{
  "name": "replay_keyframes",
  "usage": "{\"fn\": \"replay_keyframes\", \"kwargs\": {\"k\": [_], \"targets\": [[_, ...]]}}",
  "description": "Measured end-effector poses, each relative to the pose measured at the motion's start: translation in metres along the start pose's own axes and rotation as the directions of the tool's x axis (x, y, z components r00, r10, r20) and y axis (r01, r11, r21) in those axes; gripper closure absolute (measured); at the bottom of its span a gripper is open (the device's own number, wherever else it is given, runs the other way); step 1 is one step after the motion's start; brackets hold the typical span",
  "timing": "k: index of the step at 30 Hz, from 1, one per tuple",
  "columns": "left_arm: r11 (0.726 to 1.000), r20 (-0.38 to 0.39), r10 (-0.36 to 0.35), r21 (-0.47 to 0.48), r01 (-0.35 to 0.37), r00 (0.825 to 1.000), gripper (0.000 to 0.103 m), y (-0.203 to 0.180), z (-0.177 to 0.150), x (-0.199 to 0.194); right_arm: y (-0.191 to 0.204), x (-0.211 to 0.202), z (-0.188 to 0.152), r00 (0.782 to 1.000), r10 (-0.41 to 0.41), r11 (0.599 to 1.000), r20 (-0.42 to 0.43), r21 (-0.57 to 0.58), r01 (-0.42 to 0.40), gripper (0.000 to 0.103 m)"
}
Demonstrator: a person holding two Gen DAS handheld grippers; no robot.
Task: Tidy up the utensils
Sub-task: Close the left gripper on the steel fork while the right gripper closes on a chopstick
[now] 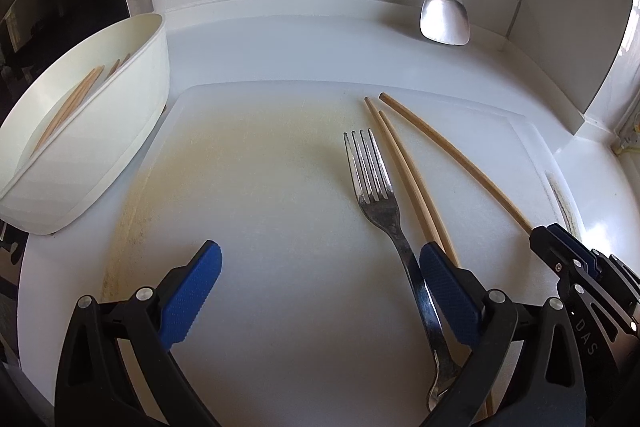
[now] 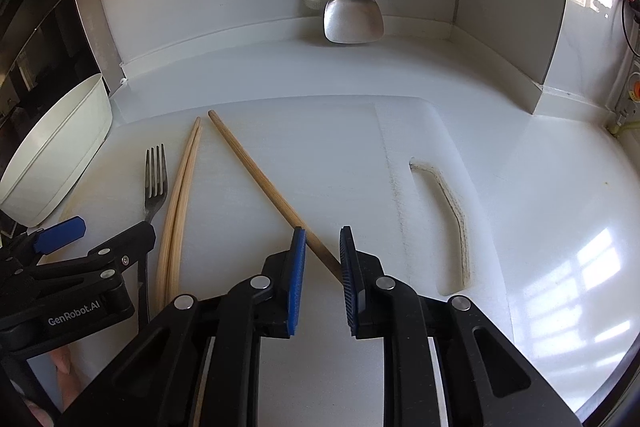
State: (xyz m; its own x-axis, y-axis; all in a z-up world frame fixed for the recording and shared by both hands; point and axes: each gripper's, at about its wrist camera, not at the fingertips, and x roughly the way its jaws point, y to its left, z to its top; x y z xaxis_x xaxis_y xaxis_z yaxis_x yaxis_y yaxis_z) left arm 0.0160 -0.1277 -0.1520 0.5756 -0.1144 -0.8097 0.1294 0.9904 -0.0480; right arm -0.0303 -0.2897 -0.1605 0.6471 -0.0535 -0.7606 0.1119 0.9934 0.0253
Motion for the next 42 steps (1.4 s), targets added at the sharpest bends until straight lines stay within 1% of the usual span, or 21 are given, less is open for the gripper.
{"fn": "replay_keyframes", "kwargs": {"k": [6, 14, 16, 17, 24, 29, 31, 33, 34, 36, 37, 39, 40, 41, 42], "targets": [[0.999, 0.003, 0.036, 0.019, -0.036, 0.999, 0.005, -0.004, -0.001, 0.002, 0.000, 0.001, 0.001, 1.000, 0.017, 1.000, -0.002, 0.002, -0.017, 0.086], [0.997, -0.004, 0.074, -0.015, -0.074, 0.997, 0.005, 0.011, -0.001, 0.000, 0.004, 0.002, 0.001, 0.999, 0.037, 0.999, 0.003, -0.025, -0.036, 0.085], [0.997, -0.004, 0.078, -0.022, -0.078, 0.997, 0.005, 0.016, 0.001, 0.000, 0.005, 0.003, 0.002, 0.999, 0.044, 0.999, 0.007, -0.027, -0.044, 0.080], [0.997, -0.006, 0.075, -0.024, -0.075, 0.997, 0.005, 0.018, 0.002, 0.001, 0.005, 0.003, 0.003, 0.999, 0.050, 0.998, 0.009, -0.031, -0.049, 0.075], [0.997, -0.003, 0.073, -0.030, -0.073, 0.997, 0.005, 0.013, 0.009, 0.004, 0.013, 0.014, 0.014, 0.997, 0.073, 0.993, -0.005, -0.096, -0.073, 0.074], [0.996, 0.011, 0.083, -0.038, -0.082, 0.997, 0.007, 0.007, 0.011, 0.004, 0.023, 0.022, 0.022, 0.997, 0.073, 0.983, -0.009, -0.166, -0.073, 0.073], [0.996, 0.018, 0.087, -0.036, -0.086, 0.996, 0.011, 0.004, 0.010, 0.002, 0.025, 0.024, 0.024, 0.997, 0.080, 0.981, -0.011, -0.178, -0.081, 0.073], [0.997, 0.030, 0.078, -0.022, -0.078, 0.996, 0.024, -0.001, 0.008, -0.001, 0.026, 0.025, 0.025, 0.996, 0.086, 0.980, -0.020, -0.180, -0.088, 0.073], [0.997, 0.036, 0.074, -0.010, -0.074, 0.997, 0.027, -0.004, 0.006, -0.003, 0.026, 0.025, 0.025, 0.996, 0.084, 0.979, -0.024, -0.187, -0.087, 0.073], [0.998, 0.046, 0.068, 0.009, -0.069, 0.997, 0.036, -0.007, 0.003, -0.007, 0.027, 0.026, 0.025, 0.996, 0.083, 0.976, -0.032, -0.199, -0.087, 0.073], [0.998, 0.047, 0.061, 0.011, -0.062, 0.997, 0.038, -0.008, 0.002, -0.008, 0.027, 0.026, 0.026, 0.996, 0.084, 0.975, -0.035, -0.202, -0.089, 0.073], [0.998, 0.051, 0.056, 0.016, -0.057, 0.997, 0.047, -0.010, -0.001, -0.010, 0.026, 0.027, 0.026, 0.996, 0.086, 0.975, -0.039, -0.205, -0.092, 0.073], [0.998, 0.054, 0.053, 0.023, -0.054, 0.997, 0.050, -0.012, -0.001, -0.011, 0.026, 0.027, 0.026, 0.996, 0.086, 0.974, -0.038, -0.205, -0.092, 0.073], [0.998, 0.056, 0.051, 0.030, -0.053, 0.997, 0.055, -0.015, -0.001, -0.012, 0.027, 0.027, 0.026, 0.996, 0.087, 0.974, -0.036, -0.207, -0.092, 0.073], [0.998, 0.056, 0.048, 0.038, -0.050, 0.997, 0.059, -0.017, -0.001, -0.012, 0.028, 0.028, 0.025, 0.996, 0.086, 0.973, -0.034, -0.211, -0.092, 0.073]]}}
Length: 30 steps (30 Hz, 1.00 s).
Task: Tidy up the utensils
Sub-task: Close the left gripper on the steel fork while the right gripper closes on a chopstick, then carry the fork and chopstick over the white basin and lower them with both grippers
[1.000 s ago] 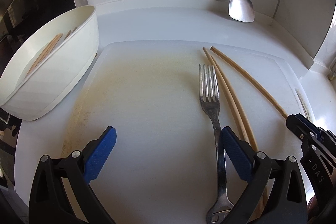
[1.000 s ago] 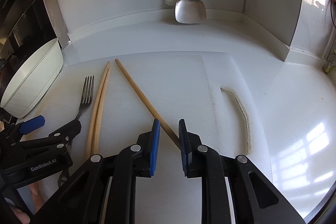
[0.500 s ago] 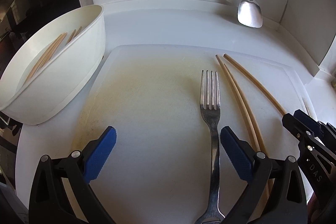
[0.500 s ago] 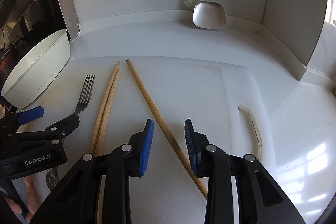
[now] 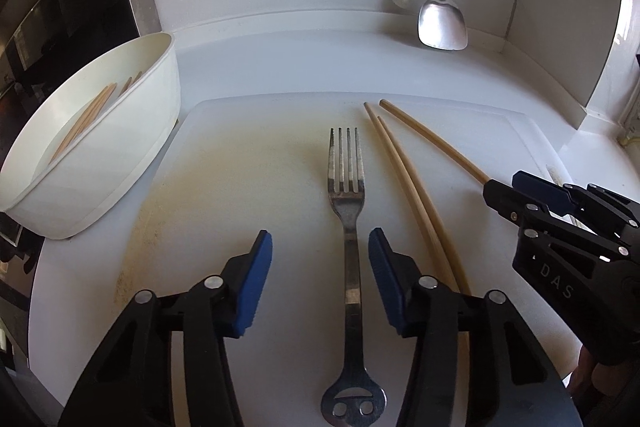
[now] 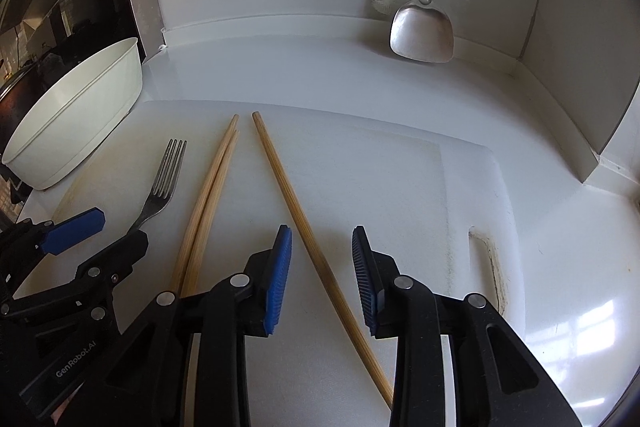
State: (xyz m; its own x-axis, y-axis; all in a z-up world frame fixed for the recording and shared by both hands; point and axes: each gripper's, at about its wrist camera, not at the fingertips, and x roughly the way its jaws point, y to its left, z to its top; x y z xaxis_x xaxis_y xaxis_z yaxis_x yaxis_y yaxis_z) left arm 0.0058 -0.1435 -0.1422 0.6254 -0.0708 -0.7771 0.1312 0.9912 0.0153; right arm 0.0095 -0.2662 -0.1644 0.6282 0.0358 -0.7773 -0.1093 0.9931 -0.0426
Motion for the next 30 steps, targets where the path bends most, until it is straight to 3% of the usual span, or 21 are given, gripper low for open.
{"fn": "replay_keyframes", "kwargs": {"k": [6, 7, 8, 12, 19, 30], "targets": [[0.999, -0.009, -0.022, 0.043, 0.022, 1.000, 0.095, -0.012, 0.004, 0.001, 0.002, -0.001, 0.000, 1.000, 0.013, 1.000, 0.006, -0.005, -0.013, 0.076], [0.999, -0.008, -0.021, 0.046, 0.021, 1.000, 0.095, -0.012, 0.004, 0.001, 0.002, -0.001, -0.001, 1.000, 0.020, 1.000, 0.008, -0.009, -0.020, 0.079], [0.999, -0.006, -0.025, 0.045, 0.025, 1.000, 0.095, -0.011, 0.004, 0.001, 0.004, -0.002, -0.001, 1.000, 0.018, 1.000, 0.011, -0.019, -0.018, 0.090], [0.998, -0.004, -0.045, 0.044, 0.045, 0.999, 0.096, -0.009, 0.004, 0.002, 0.006, -0.004, -0.002, 1.000, 0.010, 0.999, 0.019, -0.031, -0.009, 0.097], [0.995, -0.014, -0.100, -0.017, 0.100, 0.995, 0.096, 0.006, 0.000, -0.003, -0.003, -0.013, -0.010, 0.998, 0.036, 0.998, 0.050, 0.055, -0.039, 0.097], [0.993, 0.010, -0.108, -0.041, 0.108, 0.994, 0.096, 0.017, 0.007, -0.024, -0.002, -0.040, -0.003, 0.994, 0.065, 0.990, 0.084, 0.117, -0.075, 0.097]]}}
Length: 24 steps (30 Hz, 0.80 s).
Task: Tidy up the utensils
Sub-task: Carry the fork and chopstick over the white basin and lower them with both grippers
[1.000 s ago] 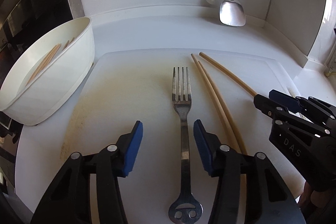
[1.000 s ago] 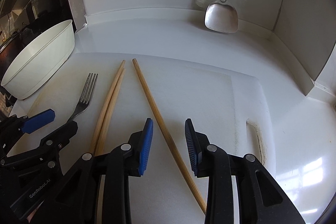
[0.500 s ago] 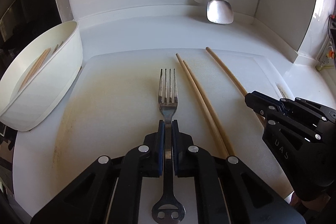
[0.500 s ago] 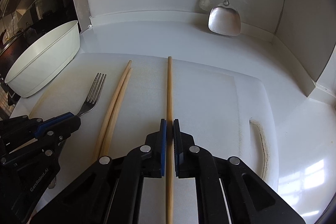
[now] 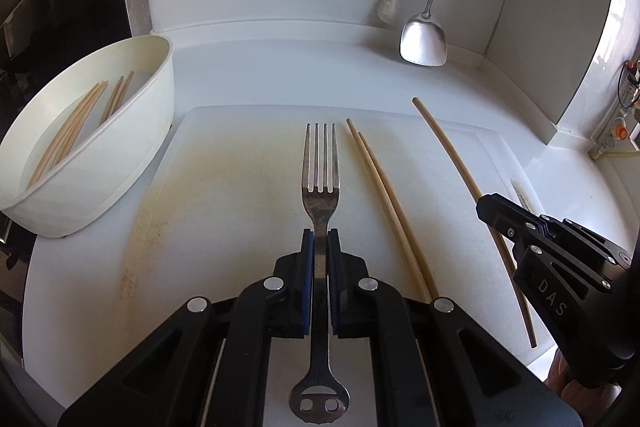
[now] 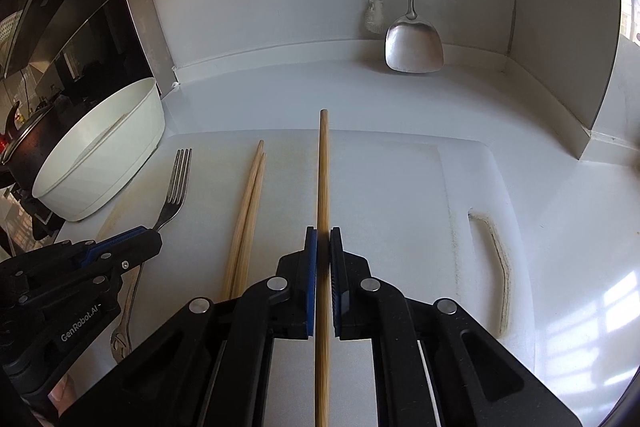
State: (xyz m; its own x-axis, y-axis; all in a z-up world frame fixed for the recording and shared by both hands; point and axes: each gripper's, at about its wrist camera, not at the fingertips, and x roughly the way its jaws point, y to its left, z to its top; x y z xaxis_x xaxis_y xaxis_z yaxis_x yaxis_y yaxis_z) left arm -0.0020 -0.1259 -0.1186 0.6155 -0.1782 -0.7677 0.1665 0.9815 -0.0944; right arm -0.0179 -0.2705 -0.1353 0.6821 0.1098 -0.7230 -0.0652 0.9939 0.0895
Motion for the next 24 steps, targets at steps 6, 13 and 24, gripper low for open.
{"fn": "replay_keyframes", "kwargs": {"k": [6, 13, 24], "targets": [[1.000, 0.001, 0.010, -0.024, -0.010, 1.000, 0.096, 0.009, 0.016, -0.034, 0.008, -0.031, 0.020, 1.000, 0.007, 1.000, 0.011, 0.000, -0.007, 0.097], [0.993, 0.028, 0.076, -0.087, -0.074, 0.997, 0.096, 0.039, 0.038, -0.084, 0.037, -0.066, 0.056, 0.997, 0.061, 0.997, 0.043, -0.056, -0.059, 0.097], [0.987, 0.074, 0.115, -0.123, -0.105, 0.991, 0.096, 0.166, 0.088, -0.109, 0.156, -0.033, 0.107, 0.992, 0.124, 0.991, 0.034, -0.053, -0.123, 0.097]]}}
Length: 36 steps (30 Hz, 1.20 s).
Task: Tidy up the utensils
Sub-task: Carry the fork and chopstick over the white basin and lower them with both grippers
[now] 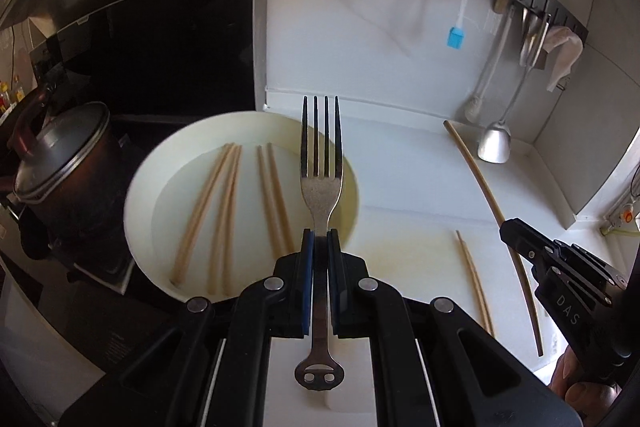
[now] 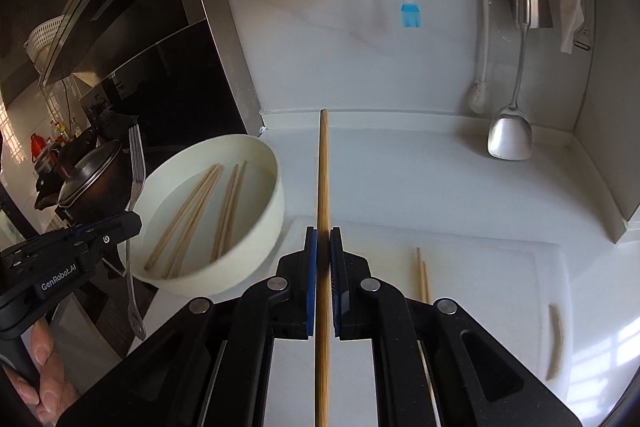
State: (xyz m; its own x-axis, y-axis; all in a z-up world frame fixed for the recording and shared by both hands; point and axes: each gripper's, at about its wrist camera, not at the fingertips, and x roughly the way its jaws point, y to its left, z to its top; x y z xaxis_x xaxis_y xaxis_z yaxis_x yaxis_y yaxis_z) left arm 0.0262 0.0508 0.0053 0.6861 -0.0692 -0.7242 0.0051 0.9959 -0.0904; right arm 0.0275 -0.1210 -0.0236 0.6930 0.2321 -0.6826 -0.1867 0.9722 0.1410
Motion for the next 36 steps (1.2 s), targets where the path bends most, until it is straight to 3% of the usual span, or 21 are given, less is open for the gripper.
{"fn": "replay_keyframes", "kwargs": {"k": [4, 7, 14, 23, 36], "targets": [[0.999, 0.012, 0.013, 0.035, -0.014, 1.000, 0.096, 0.056, 0.026, 0.021, 0.048, 0.039, 0.019, 1.000, 0.000, 1.000, -0.022, 0.019, 0.000, 0.097], [0.999, -0.029, 0.017, 0.050, -0.016, 0.999, 0.096, 0.089, 0.037, 0.042, 0.083, 0.059, 0.030, 1.000, 0.017, 0.999, -0.025, 0.031, -0.016, 0.097], [0.999, -0.112, 0.015, 0.046, -0.010, 0.994, 0.096, 0.129, 0.041, 0.084, 0.131, 0.110, 0.041, 0.993, 0.065, 0.997, -0.097, 0.035, -0.062, 0.097], [0.999, -0.191, -0.013, 0.028, 0.019, 0.982, 0.096, 0.144, 0.039, 0.131, 0.143, 0.166, 0.039, 0.975, 0.073, 0.997, -0.209, 0.049, -0.064, 0.097], [0.999, -0.278, -0.021, 0.026, 0.029, 0.960, 0.096, 0.146, 0.040, 0.169, 0.132, 0.210, 0.040, 0.945, 0.054, 0.996, -0.323, 0.083, -0.029, 0.097]]}}
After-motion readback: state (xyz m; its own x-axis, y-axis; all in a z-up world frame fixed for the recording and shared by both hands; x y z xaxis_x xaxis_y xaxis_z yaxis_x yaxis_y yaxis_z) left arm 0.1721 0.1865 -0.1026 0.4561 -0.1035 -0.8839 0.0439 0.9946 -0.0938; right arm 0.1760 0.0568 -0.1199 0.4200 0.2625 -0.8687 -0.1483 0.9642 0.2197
